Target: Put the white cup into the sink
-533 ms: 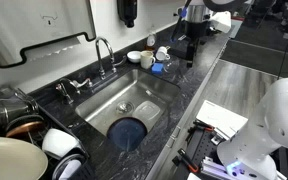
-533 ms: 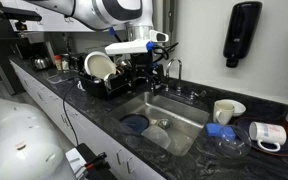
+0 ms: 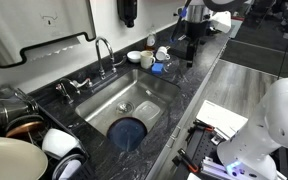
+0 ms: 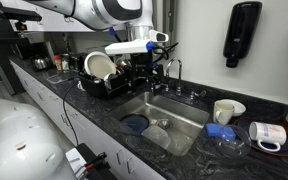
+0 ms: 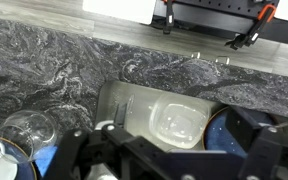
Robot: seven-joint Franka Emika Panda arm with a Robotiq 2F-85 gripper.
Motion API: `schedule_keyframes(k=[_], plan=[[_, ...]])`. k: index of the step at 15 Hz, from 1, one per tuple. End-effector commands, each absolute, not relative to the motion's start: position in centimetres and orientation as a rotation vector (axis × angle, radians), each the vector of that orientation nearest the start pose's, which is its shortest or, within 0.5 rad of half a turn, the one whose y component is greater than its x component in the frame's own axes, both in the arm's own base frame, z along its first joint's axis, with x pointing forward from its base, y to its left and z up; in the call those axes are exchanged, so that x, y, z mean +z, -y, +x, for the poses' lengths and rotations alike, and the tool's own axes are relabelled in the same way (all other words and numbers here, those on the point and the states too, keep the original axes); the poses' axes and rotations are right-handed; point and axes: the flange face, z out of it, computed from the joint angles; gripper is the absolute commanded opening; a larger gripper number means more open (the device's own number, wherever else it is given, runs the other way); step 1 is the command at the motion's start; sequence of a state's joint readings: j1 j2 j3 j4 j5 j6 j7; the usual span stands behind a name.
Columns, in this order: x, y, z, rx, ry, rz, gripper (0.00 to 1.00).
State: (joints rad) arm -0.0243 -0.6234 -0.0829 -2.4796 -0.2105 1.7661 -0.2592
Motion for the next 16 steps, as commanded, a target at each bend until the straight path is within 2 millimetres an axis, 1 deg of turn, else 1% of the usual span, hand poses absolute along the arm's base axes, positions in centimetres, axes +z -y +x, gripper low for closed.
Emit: schedule_keyframes(k=[1, 12, 13, 16], plan=[[49.5, 5.8, 34.9, 0.191, 0.359, -3.254, 1.0], [49.5, 5.8, 34.9, 0.191, 0.359, -3.254, 1.0], [49.0, 5.8, 35.7, 0.21, 0.269, -3.268, 1.0], [47.9, 5.7, 37.2, 0.189, 0.129, -3.252, 1.0]])
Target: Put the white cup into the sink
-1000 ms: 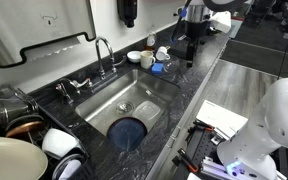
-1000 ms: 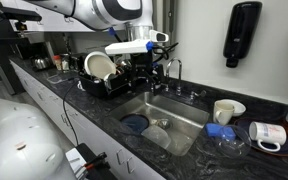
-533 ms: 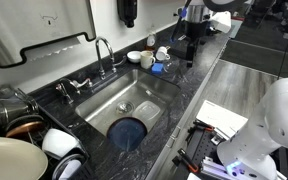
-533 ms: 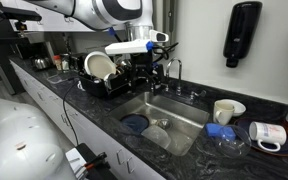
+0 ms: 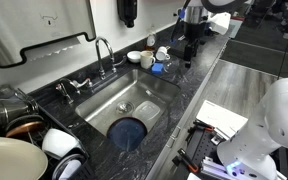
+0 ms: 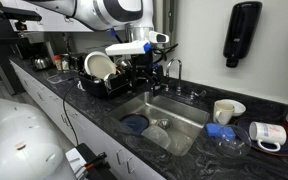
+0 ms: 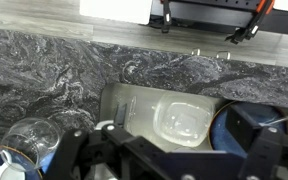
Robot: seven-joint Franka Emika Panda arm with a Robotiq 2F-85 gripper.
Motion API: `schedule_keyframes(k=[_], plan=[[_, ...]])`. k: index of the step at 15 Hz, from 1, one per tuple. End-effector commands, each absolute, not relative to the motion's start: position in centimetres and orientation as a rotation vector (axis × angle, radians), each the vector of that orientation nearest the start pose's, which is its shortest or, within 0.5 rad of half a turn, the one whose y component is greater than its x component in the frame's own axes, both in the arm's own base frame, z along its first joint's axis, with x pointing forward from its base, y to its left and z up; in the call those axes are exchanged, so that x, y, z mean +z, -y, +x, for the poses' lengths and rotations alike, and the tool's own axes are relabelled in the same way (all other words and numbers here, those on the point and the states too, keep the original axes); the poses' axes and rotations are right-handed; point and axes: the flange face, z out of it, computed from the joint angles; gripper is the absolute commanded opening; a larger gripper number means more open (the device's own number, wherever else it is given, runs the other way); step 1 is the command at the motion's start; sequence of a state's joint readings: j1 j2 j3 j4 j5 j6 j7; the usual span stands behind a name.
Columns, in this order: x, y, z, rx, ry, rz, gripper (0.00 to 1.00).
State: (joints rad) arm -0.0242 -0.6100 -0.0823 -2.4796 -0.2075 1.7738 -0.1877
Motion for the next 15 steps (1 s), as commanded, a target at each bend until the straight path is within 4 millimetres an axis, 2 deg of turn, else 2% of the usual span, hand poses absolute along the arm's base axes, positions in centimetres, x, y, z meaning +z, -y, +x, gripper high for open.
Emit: schedule_keyframes(k=[1, 4, 8, 15], plan=[[47.4, 5.7, 37.8, 0.17, 0.059, -3.251, 1.0], [45.6, 6.4, 40.5, 0.066, -0.132, -3.22, 1.0], [43.7, 8.8, 44.8, -0.126, -0.288, -3.203, 1.0], [41.0, 14.1, 50.7, -0.267, -0.316, -3.203, 1.0]])
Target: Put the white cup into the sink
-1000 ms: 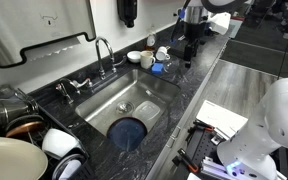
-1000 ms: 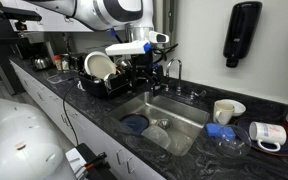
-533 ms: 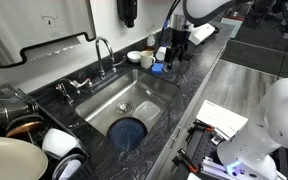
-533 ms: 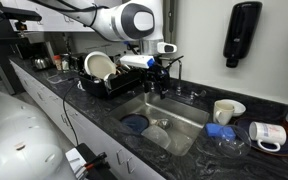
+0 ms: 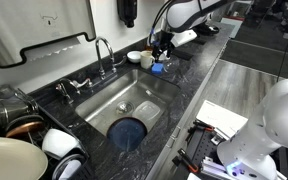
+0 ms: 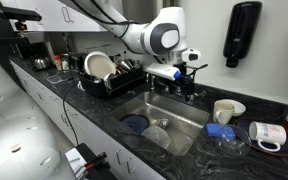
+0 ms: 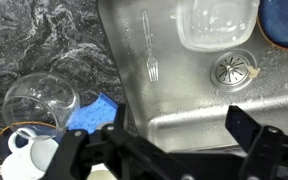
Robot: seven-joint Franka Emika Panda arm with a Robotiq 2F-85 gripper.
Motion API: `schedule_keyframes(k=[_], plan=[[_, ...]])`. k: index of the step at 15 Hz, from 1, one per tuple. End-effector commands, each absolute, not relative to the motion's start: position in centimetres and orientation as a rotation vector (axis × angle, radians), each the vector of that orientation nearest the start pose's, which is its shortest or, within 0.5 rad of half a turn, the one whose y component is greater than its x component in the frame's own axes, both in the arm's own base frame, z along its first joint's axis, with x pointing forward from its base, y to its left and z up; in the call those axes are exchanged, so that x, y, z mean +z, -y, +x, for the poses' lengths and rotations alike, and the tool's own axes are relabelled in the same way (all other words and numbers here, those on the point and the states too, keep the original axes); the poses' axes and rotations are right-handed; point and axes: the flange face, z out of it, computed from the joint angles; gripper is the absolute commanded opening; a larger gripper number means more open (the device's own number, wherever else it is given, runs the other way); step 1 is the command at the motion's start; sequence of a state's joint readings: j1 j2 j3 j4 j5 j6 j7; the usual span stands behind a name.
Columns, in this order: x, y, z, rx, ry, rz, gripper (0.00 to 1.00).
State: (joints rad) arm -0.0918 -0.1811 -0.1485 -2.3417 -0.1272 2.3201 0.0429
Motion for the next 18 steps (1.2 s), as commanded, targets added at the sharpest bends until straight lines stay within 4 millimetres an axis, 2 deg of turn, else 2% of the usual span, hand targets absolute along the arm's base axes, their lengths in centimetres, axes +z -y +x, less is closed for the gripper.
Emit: schedule_keyframes(k=[1, 5, 10, 18], plan=[[40.6, 14.9, 51.6, -0.282, -0.318, -3.206, 1.0], [39.1, 17.8, 54.5, -0.285, -0.317, -3.194, 1.0], [36.6, 21.4, 57.2, -0.235, -0.271, -3.161, 1.0], [33.5, 23.5, 60.5, -0.215, -0.142, -3.114, 1.0]])
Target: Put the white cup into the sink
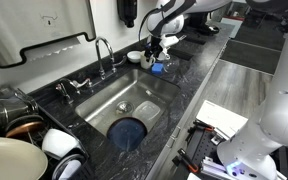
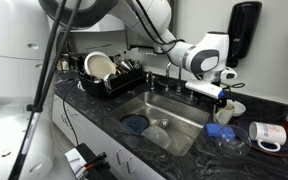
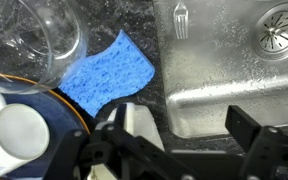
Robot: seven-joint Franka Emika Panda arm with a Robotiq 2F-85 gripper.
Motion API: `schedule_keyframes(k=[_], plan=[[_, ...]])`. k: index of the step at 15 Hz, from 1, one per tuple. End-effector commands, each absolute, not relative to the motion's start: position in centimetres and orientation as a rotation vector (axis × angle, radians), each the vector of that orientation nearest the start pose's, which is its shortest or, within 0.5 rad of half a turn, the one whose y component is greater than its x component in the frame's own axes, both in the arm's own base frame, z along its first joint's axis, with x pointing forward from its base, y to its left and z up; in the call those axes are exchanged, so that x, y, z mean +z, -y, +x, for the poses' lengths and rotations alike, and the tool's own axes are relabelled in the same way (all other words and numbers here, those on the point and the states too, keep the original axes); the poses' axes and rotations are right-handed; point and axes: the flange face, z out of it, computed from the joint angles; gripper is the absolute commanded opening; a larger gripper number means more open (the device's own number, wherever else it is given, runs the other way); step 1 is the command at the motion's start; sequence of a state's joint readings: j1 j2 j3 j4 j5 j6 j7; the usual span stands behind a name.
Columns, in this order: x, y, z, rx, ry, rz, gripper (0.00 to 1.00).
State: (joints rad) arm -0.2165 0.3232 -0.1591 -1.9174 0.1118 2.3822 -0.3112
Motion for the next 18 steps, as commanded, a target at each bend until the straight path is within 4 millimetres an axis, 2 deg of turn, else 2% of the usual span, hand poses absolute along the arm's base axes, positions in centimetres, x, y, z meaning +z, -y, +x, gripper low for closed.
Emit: schedule_keyframes(k=[1, 7, 18], plan=[[33.3, 23.9, 60.6, -0.214, -0.142, -3.118, 1.0], [32.8, 26.3, 60.4, -0.226, -0.209, -3.151, 1.0], [30.1, 25.7, 60.6, -0.178, -0.231, -3.148, 1.0]])
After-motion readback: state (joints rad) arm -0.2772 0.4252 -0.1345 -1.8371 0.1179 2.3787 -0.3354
